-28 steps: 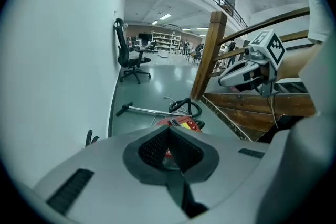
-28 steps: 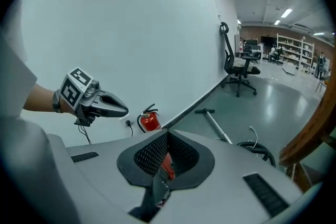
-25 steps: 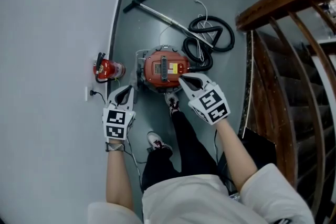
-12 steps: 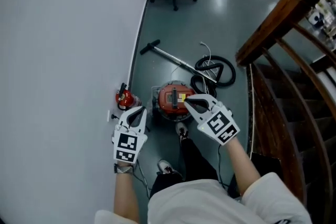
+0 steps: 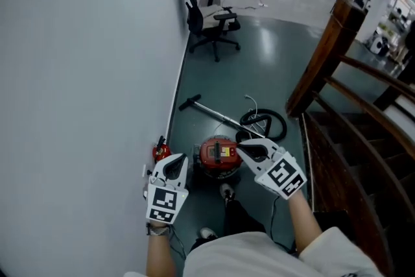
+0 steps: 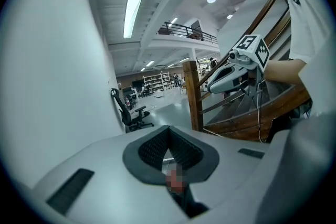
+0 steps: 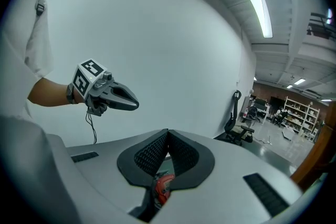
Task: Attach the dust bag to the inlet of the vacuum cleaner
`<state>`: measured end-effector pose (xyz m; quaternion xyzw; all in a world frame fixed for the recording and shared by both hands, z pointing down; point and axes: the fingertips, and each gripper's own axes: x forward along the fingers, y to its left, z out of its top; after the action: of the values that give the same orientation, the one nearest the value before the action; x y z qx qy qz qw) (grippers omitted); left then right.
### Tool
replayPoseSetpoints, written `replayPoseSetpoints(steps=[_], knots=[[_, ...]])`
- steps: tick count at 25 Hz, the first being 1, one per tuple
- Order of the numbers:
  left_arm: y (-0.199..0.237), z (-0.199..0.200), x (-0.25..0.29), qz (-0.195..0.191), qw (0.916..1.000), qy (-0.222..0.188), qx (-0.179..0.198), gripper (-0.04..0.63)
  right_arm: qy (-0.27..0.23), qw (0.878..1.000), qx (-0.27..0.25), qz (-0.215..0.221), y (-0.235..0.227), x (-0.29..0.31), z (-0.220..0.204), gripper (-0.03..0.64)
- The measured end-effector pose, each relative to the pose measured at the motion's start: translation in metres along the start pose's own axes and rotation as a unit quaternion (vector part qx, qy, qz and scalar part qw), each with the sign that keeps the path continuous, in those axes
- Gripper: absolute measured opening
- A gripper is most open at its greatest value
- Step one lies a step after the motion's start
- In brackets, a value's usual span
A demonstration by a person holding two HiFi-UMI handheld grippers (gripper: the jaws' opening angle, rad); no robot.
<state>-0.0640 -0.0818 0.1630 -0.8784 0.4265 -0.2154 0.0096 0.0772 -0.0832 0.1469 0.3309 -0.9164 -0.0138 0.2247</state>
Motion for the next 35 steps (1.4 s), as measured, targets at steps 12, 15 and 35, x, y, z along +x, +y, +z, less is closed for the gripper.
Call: replayPoseSetpoints(steps=[12, 15, 35], knots=[[-0.024, 0.090, -0.092, 0.026, 0.9946, -0.074, 0.067, 0.002, -0.033, 0.998, -0.035, -0.038, 0.025, -0.092, 0.060, 0.028], [-0.031, 0.103, -0.109, 0.029, 0.9924, -0.085, 0.084, 0.002, -0.036, 0.997, -0.046, -0.053, 0.030, -0.111, 0.066, 0.028], [-0.052, 0.110, -0.132, 0.028, 0.9889, -0.078, 0.123, 0.002, -0.037, 0.996, -0.044, -0.063, 0.056, -0.134, 0.073, 0.028]])
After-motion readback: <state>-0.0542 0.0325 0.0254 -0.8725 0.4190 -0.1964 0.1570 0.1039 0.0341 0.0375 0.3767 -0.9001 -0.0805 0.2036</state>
